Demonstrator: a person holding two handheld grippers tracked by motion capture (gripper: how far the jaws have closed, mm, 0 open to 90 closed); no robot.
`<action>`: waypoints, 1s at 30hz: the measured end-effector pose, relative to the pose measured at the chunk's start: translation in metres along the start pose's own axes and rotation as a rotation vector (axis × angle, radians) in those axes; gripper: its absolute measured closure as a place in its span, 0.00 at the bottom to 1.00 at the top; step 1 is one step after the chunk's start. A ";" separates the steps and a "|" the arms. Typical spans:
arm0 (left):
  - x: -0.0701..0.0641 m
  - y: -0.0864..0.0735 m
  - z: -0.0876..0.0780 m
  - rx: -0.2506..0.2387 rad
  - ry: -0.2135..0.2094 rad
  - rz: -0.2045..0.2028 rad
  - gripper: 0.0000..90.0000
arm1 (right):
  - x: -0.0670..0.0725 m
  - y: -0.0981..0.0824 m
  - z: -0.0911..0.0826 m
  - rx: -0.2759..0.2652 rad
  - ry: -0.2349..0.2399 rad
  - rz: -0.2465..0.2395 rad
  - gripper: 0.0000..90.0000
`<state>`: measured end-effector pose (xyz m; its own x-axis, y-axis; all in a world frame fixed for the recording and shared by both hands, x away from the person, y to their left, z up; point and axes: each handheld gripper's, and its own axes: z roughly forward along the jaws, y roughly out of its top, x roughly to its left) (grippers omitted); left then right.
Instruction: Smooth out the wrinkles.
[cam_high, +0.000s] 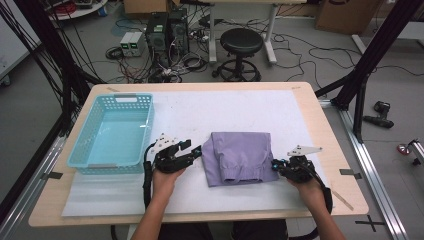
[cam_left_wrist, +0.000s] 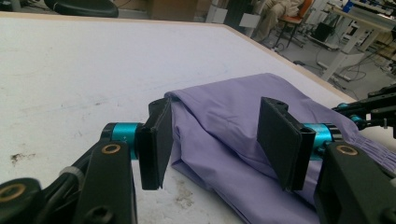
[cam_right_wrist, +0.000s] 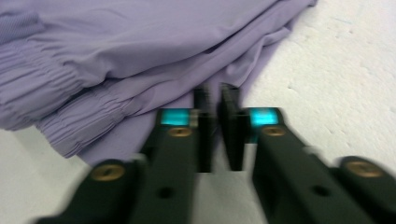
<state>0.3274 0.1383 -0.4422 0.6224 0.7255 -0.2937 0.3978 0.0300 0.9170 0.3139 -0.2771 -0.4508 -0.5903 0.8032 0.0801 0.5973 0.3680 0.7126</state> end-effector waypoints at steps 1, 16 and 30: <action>0.000 0.000 0.000 0.000 0.000 0.000 0.51 | 0.001 0.001 0.001 0.010 -0.004 -0.016 0.99; 0.000 0.000 0.001 0.011 0.002 0.002 0.52 | 0.002 0.004 0.001 0.022 -0.060 -0.016 0.92; -0.023 0.003 0.025 0.041 -0.098 0.051 0.86 | 0.052 0.025 0.018 -0.051 0.083 -0.264 0.57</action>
<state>0.3315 0.1045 -0.4394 0.7048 0.6544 -0.2738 0.3897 -0.0346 0.9203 0.3083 -0.2179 -0.4416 -0.7656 0.6407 -0.0582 0.3896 0.5337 0.7506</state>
